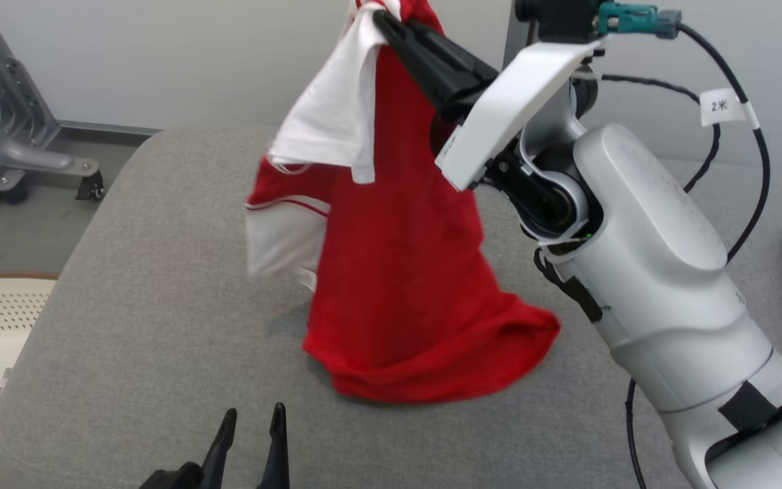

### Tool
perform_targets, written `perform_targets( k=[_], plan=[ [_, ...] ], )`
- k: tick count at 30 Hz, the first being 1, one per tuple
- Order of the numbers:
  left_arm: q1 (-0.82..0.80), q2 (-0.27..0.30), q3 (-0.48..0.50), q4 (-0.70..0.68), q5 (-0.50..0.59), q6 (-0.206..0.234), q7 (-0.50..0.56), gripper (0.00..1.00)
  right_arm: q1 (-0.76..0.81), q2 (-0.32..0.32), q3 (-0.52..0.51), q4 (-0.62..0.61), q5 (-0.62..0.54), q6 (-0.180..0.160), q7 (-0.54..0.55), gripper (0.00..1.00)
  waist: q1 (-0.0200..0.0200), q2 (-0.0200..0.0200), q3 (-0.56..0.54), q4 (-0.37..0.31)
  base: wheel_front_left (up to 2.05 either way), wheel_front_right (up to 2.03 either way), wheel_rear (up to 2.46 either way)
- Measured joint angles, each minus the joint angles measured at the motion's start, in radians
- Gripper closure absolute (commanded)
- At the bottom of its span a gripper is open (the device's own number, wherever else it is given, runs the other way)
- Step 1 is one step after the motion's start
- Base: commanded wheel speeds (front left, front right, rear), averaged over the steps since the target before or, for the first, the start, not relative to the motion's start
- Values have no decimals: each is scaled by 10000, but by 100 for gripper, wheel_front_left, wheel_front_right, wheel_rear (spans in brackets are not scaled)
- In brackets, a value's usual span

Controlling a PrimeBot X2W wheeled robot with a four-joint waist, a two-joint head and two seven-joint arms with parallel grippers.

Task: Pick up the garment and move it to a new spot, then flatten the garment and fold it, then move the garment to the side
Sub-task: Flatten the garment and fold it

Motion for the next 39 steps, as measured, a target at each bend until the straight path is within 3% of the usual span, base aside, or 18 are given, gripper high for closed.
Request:
perform_targets(
  k=[7, 13, 22, 29, 39],
  plan=[
    [179, 0, 4, -163, -82, 173, 0, 0, -202, 13, 226, 1210, 612, 0, -330, 100, 0, 0, -320, 125, 0, 0, 0],
    [358, 0, 222, -309, -73, 261, 2, 0, 1328, -222, -523, 1214, 301, 0, 61, 100, 0, 0, -347, -273, 0, 0, 0],
    [343, 0, 397, -337, 105, 205, 0, 0, 4480, -924, -3586, 194, 211, -2, 633, 100, 0, 0, -180, -1247, 0, 0, 0],
    [282, 0, 360, -261, 192, 125, 0, 0, 6315, -476, -5728, -213, -320, -2, 1302, 100, 0, 0, 85, -1837, 0, 0, 0],
    [40, 0, 314, -178, 263, 46, 0, 0, 6978, -82, -7191, 740, -1981, -2, 1684, 100, 0, 0, 512, -2354, 0, 0, 0]
  ],
)
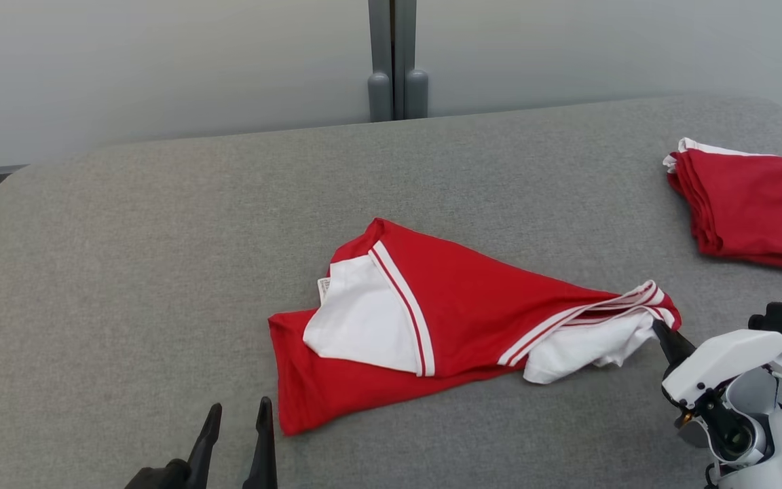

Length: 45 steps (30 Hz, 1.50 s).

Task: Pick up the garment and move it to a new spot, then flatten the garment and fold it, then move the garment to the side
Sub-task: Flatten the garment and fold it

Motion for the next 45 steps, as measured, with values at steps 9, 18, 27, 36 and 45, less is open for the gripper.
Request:
perform_targets(
  k=[9, 18, 27, 36, 45],
  plan=[
    [-126, 0, 44, 121, 123, -61, 0, 0, -365, -21, 236, 650, -2084, 0, -1536, 0, 0, 0, 56, -58, 0, 0, 0],
    [-50, 0, 0, 56, 140, -59, 0, 0, 370, -727, 2148, -546, -4746, 2, -4640, 0, 0, 0, -14, 83, 0, 0, 0],
    [-494, 0, -52, 23, 176, -130, 2, 0, -339, -443, 5898, -627, -5058, 6, -4121, 0, 0, 0, 469, 338, 0, 0, 0],
    [-988, 0, -493, 107, -324, -88, 0, 0, -1738, -242, 7852, 1256, -5045, 10, -3726, 0, 0, 0, 933, 1182, 0, 0, 0],
    [-1056, 0, -617, 86, -487, 8, 0, 0, -2240, -276, 8370, 2431, -5056, 10, -3624, 0, 0, 0, 1198, 1836, 0, 0, 0]
  ],
)
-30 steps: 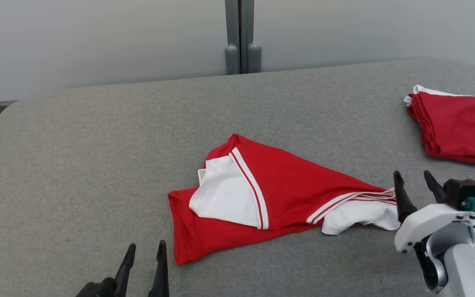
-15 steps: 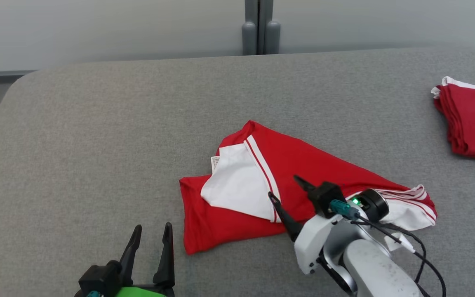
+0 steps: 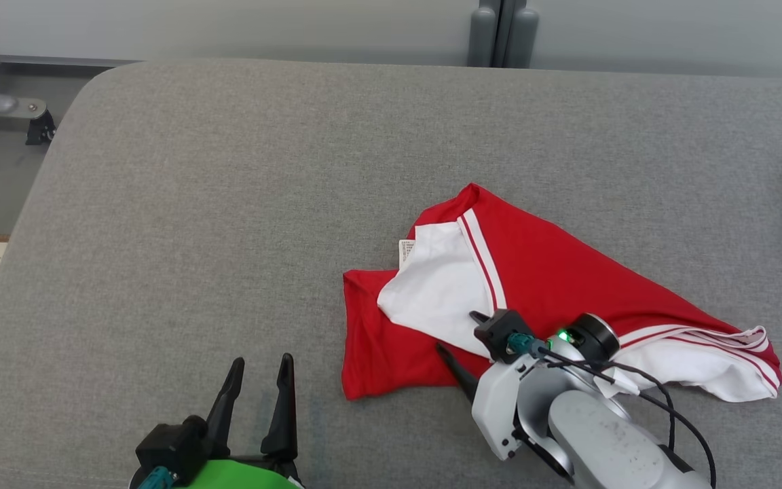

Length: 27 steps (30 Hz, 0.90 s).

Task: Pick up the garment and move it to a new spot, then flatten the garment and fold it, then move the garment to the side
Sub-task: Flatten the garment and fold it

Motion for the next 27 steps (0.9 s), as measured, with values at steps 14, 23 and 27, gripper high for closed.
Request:
perform_targets(
  k=[14, 23, 27],
  plan=[
    [-228, 0, 40, 8, -33, 2, 0, 0, -521, 42, -851, 587, -451, 2, -10, 100, 0, 0, 259, -122, 0, 0, 0],
    [-296, 0, -4, 46, -42, -2, 0, 0, -1036, 98, -2334, 255, -500, 0, -267, 100, 0, 0, 332, -156, 0, 0, 0],
    [-399, 0, -81, 71, -42, -21, 0, 0, -1859, -228, -3078, 4, -719, 0, -52, 100, 0, 0, 419, -87, 0, 0, 0]
  ],
)
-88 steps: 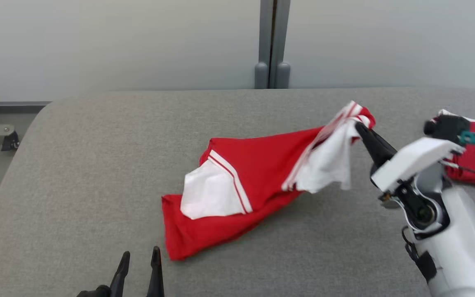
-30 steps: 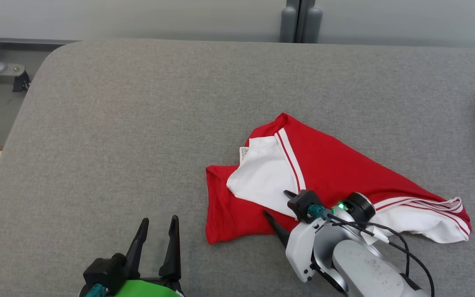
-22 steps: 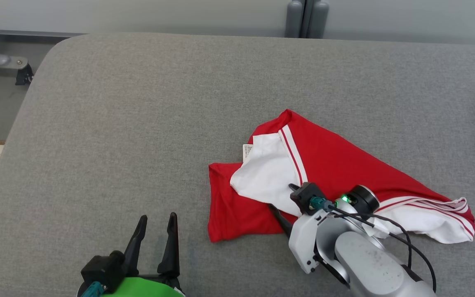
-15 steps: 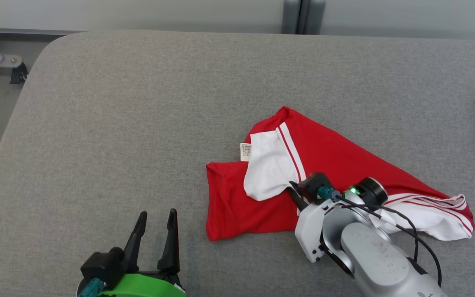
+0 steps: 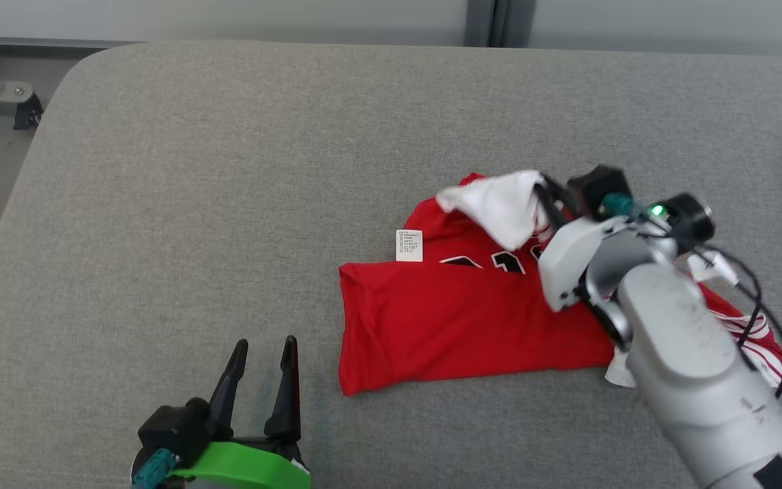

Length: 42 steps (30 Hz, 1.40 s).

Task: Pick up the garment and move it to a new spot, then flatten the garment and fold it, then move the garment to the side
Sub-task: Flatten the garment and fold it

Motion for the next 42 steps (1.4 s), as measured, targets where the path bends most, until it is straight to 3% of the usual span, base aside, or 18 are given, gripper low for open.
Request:
perform_targets(
  k=[7, 12, 13, 14, 15, 19, 26, 33, 42],
  plan=[
    [-525, 2, -451, 100, -12, -188, 0, 0, -1866, -1011, -1020, 468, -430, 2, 844, 100, 0, 0, 313, 423, 0, 0, 0],
    [-812, 4, -809, 98, -178, -270, 0, 0, -2957, -1672, -2138, 1499, -1099, 2, 1294, 100, 0, 0, 601, 896, 0, 0, 0],
    [-838, 6, -894, 92, -194, -272, 0, 0, -3110, -1781, -2472, 1707, -1273, 2, 1315, 93, 0, 0, 664, 1000, 0, 0, 0],
    [-857, 2, -945, 82, -211, -274, 0, 0, -3216, -1866, -2782, 1835, -1415, 2, 1319, 57, 0, 0, 711, 1080, 0, 0, 0],
    [-872, 0, -993, 71, -251, -274, 0, 0, -3334, -1950, -3196, 1969, -1657, 0, 1258, 0, 0, 0, 768, 1174, 0, 0, 0],
    [-905, 0, -1116, 82, -291, -247, 0, 0, -3401, -1914, -4420, 2224, -2592, 0, 629, 0, 0, 0, 918, 1478, 0, 0, 0],
    [-655, -2, -746, 88, -142, -161, 0, 0, -2942, -945, -4474, 2466, -3085, 0, -1080, 0, 0, 0, 761, 1305, 0, 0, 0],
    [-149, -2, -213, 36, 169, -79, 0, 0, -1489, -196, -4079, 2305, -2401, 2, -2228, 0, 0, 0, 261, 599, 0, 0, 0],
    [414, -4, 226, -140, 326, 8, 0, 0, 1910, -77, -3864, 464, -1124, 0, -2525, 0, 0, 0, -526, -580, 0, 0, 0]
  ],
)
